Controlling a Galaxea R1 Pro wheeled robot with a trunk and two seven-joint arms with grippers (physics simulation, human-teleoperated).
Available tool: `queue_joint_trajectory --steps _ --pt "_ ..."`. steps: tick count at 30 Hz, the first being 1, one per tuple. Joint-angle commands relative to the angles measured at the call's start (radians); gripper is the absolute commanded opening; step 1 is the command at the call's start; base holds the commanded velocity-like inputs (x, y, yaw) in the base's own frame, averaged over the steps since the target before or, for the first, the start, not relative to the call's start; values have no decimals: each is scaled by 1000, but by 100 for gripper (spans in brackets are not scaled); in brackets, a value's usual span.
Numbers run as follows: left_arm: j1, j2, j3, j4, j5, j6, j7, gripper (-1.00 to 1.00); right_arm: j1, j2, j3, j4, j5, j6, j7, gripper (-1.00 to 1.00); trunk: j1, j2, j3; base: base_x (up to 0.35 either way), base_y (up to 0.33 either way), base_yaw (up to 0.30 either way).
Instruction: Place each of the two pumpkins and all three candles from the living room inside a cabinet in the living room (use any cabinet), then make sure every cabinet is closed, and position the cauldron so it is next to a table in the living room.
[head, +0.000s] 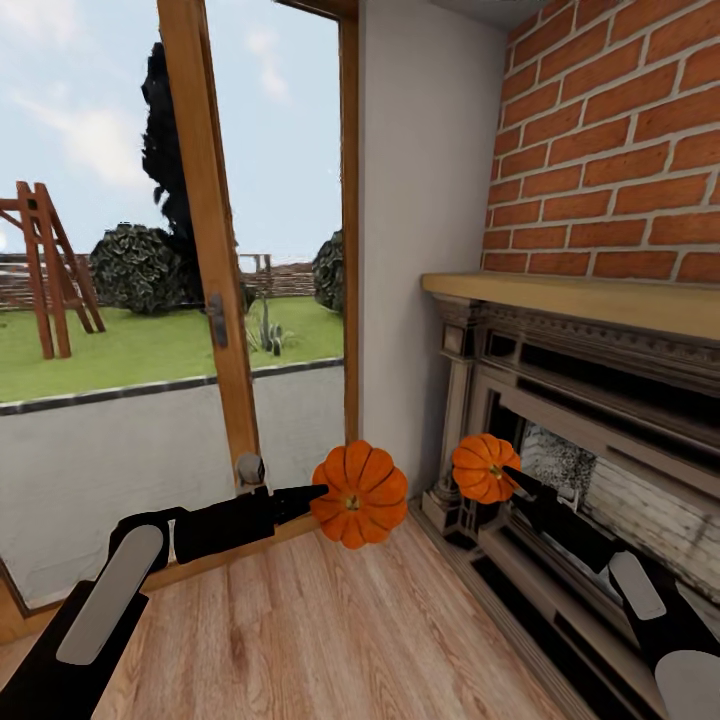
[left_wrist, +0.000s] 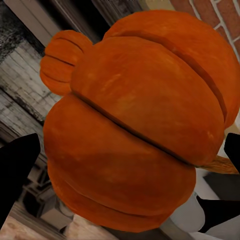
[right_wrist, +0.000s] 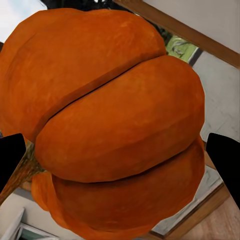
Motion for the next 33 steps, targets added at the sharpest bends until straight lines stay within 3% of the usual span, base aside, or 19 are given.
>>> queue_joint_trajectory --steps 1,23,33 --pt "-1 1 0 0 -5 1 -8 -100 -1 0 -2 0 -5 7 1 -100 0 -1 -1 -66 60 -30" --pt "-1 1 -1 -1 -5 1 -8 -100 -1 0 -1 0 -5 7 -1 -100 0 -1 -1 -192 209 -150" --pt "-1 1 -1 -1 -5 1 -8 -100 -1 0 0 0 -5 7 -1 -100 0 -1 -1 -66 44 -279"
